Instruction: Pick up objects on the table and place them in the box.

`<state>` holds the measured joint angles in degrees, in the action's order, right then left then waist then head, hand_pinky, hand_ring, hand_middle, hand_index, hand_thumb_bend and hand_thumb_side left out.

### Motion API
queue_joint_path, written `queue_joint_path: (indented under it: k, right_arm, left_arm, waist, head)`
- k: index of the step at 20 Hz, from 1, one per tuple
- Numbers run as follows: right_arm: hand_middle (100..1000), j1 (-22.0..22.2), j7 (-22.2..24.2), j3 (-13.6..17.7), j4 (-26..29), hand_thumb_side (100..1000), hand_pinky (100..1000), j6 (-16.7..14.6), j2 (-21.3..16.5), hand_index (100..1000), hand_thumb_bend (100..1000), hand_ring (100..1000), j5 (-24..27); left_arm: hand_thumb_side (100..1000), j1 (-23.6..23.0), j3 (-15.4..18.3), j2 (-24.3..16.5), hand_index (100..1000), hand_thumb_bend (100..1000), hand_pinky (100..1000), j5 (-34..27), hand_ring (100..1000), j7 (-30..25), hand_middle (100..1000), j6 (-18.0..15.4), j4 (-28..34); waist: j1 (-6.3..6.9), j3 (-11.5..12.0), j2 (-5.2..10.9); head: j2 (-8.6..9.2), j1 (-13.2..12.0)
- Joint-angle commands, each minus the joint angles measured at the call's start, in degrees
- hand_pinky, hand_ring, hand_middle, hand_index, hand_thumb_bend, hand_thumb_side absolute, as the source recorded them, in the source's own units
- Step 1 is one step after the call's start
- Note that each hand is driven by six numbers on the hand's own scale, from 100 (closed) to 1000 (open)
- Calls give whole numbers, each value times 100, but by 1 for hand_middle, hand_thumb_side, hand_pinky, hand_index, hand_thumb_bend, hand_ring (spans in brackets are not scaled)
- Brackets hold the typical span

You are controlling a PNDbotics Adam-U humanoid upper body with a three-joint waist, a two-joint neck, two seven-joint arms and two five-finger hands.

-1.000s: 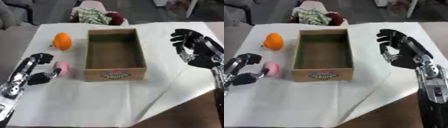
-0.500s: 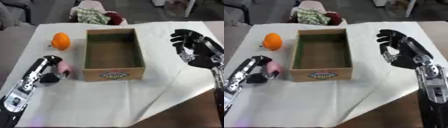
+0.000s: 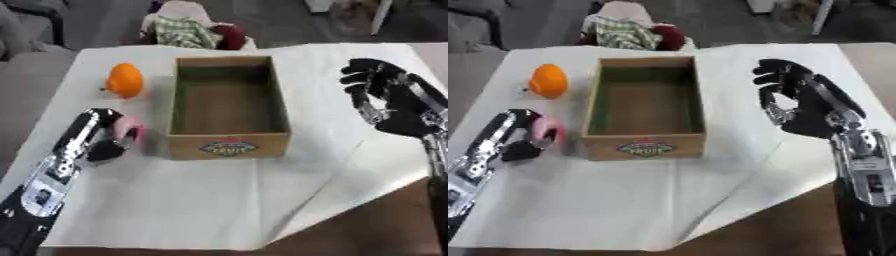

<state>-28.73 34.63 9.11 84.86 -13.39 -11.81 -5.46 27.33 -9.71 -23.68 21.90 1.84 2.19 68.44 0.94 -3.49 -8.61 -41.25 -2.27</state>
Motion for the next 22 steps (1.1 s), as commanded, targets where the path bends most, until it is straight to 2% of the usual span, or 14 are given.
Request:
queue_joint_path:
  k: [1,4,7,14,18,22]
  right_arm:
    - [801,-101,12,-7,65,218,787,-1,-46,904,100,817,-39]
    - [800,-99,12,-5,75,222,787,5,-39,903,100,817,-44]
    - [800,-96,4,1,78,222,787,11,-40,903,100,817,-54]
    - [801,-97,29,-22,91,224,787,22,-4,904,100,817,-67]
    - [801,-117,73,-69,88,222,787,13,41,904,100,817,-66]
    - [801,-163,129,-131,80,219,788,2,114,904,100,817,-67]
  left_arm:
    - [245,-21,28,-95,548,100,739,-125,572,327,408,84,3]
    - [244,-64,39,-136,511,100,728,-306,544,611,360,129,151]
    - [244,-85,39,-231,509,100,729,-519,543,761,357,158,518]
    - [247,294,-118,-452,515,100,735,-920,550,583,363,231,1393]
    - [246,762,-261,-427,534,100,745,-983,565,371,382,171,1370]
    - [234,1213,-405,-219,553,100,752,-759,583,-118,408,-150,874]
  waist:
    - [-7,11,75]
    - [-2,10,81]
    - [2,12,91]
    - [15,-24,119]
    - [16,-128,132]
    - [10,-292,141]
  head:
    - [8,-8]
    - [10,6]
    - [5,7]
    - [0,-19]
    - [2,-72]
    - [7,-166]
